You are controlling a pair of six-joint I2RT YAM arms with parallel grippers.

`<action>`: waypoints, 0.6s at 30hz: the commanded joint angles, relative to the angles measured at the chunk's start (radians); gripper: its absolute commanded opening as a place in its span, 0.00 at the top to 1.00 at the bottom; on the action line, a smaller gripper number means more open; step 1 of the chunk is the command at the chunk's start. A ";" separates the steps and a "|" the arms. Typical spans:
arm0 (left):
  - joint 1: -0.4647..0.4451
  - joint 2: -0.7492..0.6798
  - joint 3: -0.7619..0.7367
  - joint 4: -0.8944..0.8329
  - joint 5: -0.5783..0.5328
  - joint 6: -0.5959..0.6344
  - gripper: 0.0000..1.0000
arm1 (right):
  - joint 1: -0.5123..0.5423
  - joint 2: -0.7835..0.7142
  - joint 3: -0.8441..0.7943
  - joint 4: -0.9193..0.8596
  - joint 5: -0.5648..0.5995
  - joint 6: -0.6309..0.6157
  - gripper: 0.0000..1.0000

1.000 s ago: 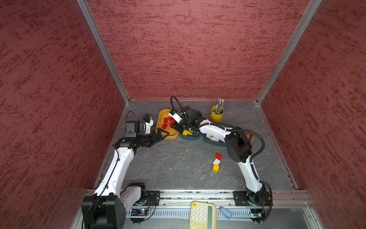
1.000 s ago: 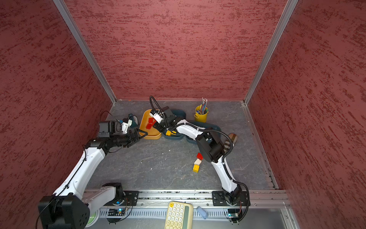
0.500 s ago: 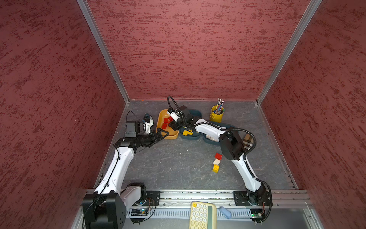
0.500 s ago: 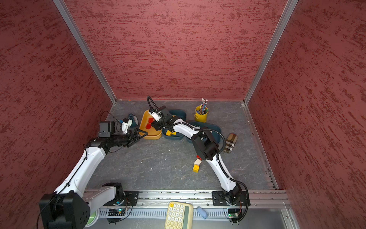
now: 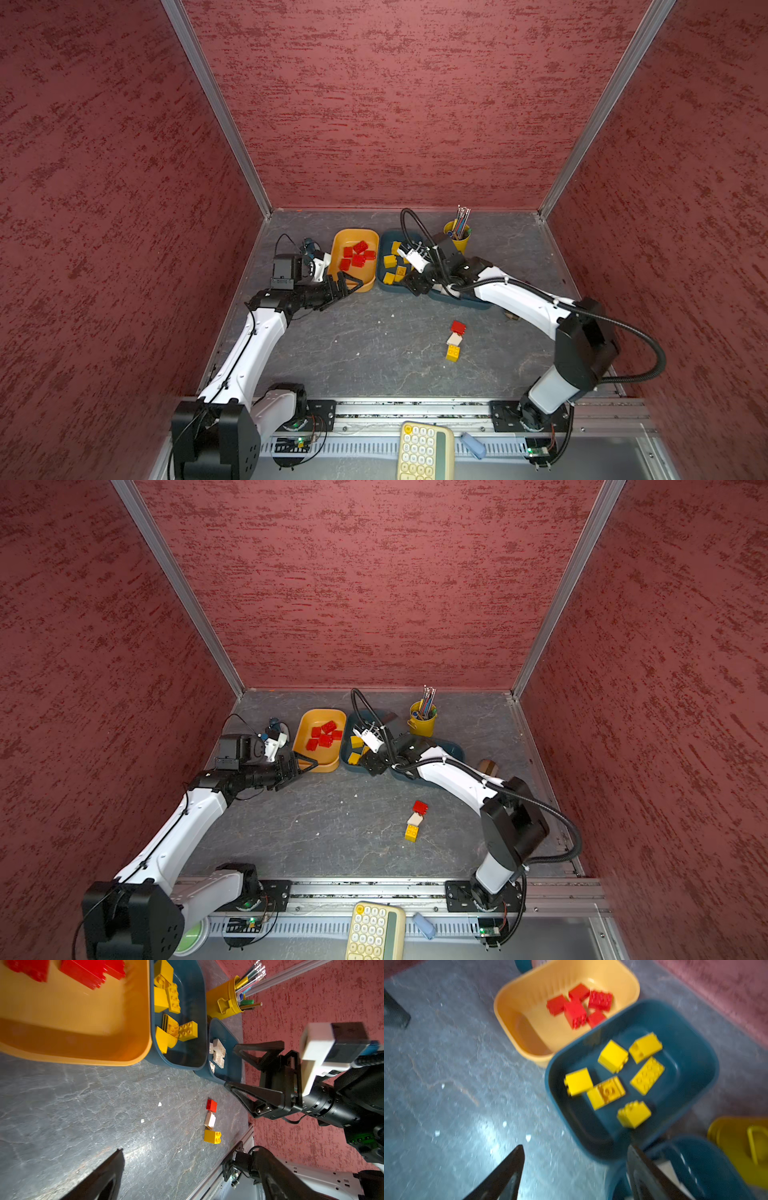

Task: Sort the legos into containers by color
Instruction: 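Move the right gripper back to the table bricks and grasp a red brick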

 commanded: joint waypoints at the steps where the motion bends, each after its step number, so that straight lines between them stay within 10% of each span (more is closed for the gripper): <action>1: -0.043 0.012 0.021 0.031 -0.020 -0.017 0.01 | -0.011 -0.080 -0.103 -0.166 0.056 0.024 0.21; 18: -0.101 0.035 0.049 0.014 -0.063 -0.023 0.01 | -0.194 -0.076 -0.278 -0.296 0.177 -0.098 0.33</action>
